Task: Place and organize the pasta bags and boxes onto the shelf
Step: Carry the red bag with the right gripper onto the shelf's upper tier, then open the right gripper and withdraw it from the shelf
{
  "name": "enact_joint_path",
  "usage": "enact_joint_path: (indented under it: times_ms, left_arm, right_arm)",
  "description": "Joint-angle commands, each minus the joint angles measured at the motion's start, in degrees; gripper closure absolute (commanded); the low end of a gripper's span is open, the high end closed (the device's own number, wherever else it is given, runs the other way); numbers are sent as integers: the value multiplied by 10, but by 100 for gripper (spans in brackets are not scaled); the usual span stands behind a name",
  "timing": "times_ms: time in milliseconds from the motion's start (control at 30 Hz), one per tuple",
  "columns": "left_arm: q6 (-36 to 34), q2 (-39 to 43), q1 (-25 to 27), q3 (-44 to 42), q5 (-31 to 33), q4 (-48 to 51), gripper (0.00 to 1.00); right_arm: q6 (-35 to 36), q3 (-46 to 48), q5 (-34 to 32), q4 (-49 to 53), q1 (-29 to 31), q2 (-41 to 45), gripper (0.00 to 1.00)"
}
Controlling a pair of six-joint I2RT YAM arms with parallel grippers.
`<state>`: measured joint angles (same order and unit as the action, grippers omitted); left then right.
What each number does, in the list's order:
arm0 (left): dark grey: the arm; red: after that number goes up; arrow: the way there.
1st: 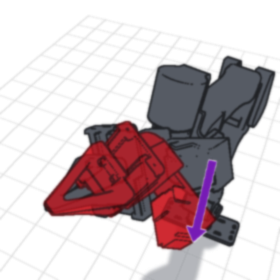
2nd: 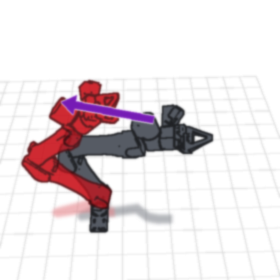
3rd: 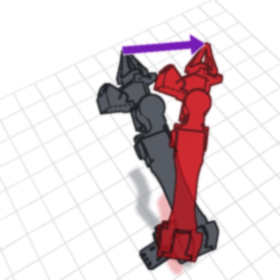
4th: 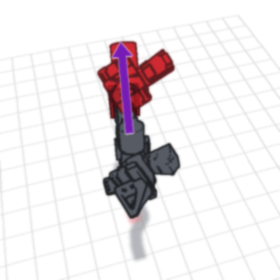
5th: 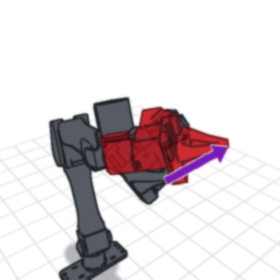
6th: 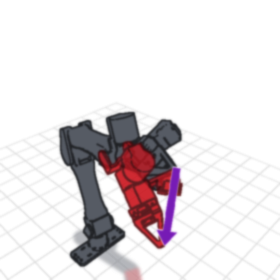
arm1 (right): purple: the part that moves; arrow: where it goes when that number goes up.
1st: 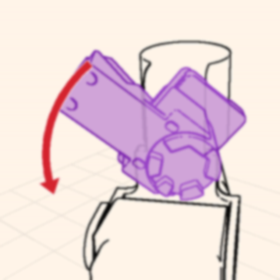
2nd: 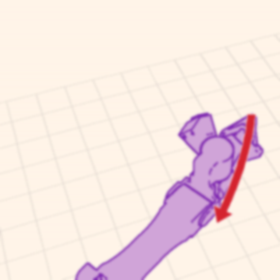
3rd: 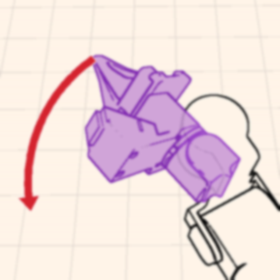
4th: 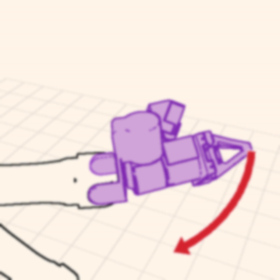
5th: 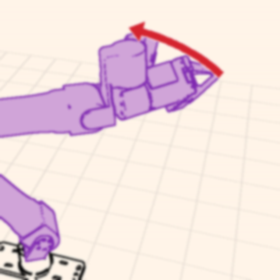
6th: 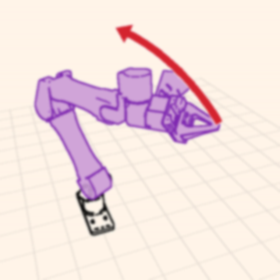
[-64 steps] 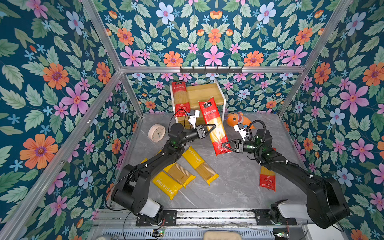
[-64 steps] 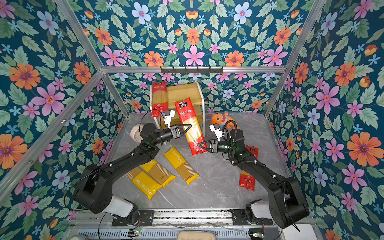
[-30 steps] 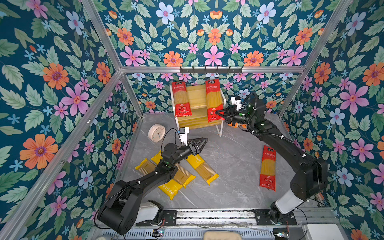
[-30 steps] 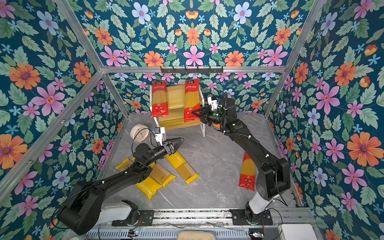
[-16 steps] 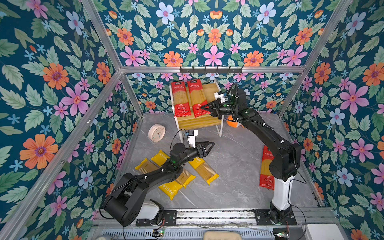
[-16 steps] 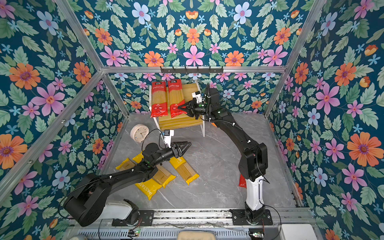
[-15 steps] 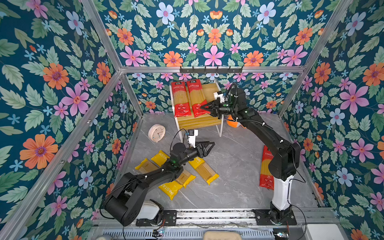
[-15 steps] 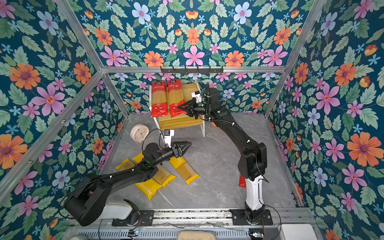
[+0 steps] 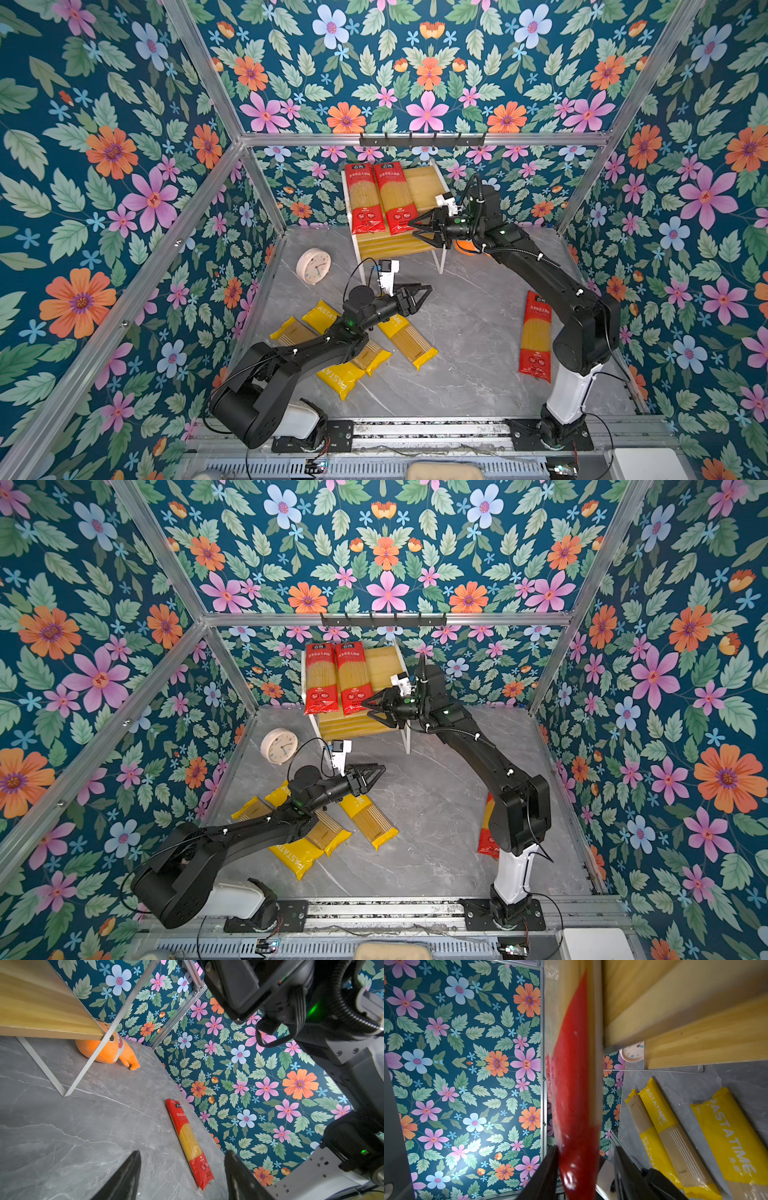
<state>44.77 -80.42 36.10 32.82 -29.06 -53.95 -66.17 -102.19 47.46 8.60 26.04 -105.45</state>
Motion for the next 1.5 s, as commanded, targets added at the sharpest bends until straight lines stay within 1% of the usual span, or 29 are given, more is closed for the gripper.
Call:
enact_joint_path:
  times_ms: [0, 167, 433, 600, 867, 900, 933, 1067, 1133, 1233, 1333, 1467]
  left_arm:
    - [-10, -3, 1, 2, -2, -12, 34]
    - [-9, -11, 6, 5, 1, -14, 34]
    - [-11, -11, 12, 5, 8, -13, 34]
    - [-12, -14, 16, 8, 10, -12, 35]
    - [-14, -13, 20, 10, 14, -6, 35]
    - [-15, -13, 19, 9, 15, -6, 35]
    - [-15, -12, 20, 9, 15, -5, 35]
    - [-16, -16, 25, 11, 16, -4, 35]
    - [-18, -19, 26, 14, 16, -3, 35]
    - [-22, -26, 31, 19, 16, -2, 35]
    - [-25, -40, 37, 26, 16, -8, 35]
    - [-47, -59, 56, 47, 26, 5, 35]
  right_arm:
    - [0, 11, -10, -20, 1, 10, 63]
    - [1, -18, -10, -20, 1, -9, 77]
    - [1, -81, -6, -12, 9, -54, 95]
    - [-7, -108, 0, -14, 13, -77, 100]
    - [-16, -115, 8, -24, 16, -89, 100]
    - [-16, -112, 9, -26, 16, -87, 100]
    - [-16, -108, 10, -28, 16, -83, 96]
    - [-6, -98, 11, -28, 16, -65, 69]
    - [7, -87, 13, -22, 15, -49, 64]
    - [20, -45, 11, -26, 11, -15, 61]
    - [25, 15, 10, -40, 2, 30, 60]
    - [52, 107, -1, -27, -16, 99, 60]
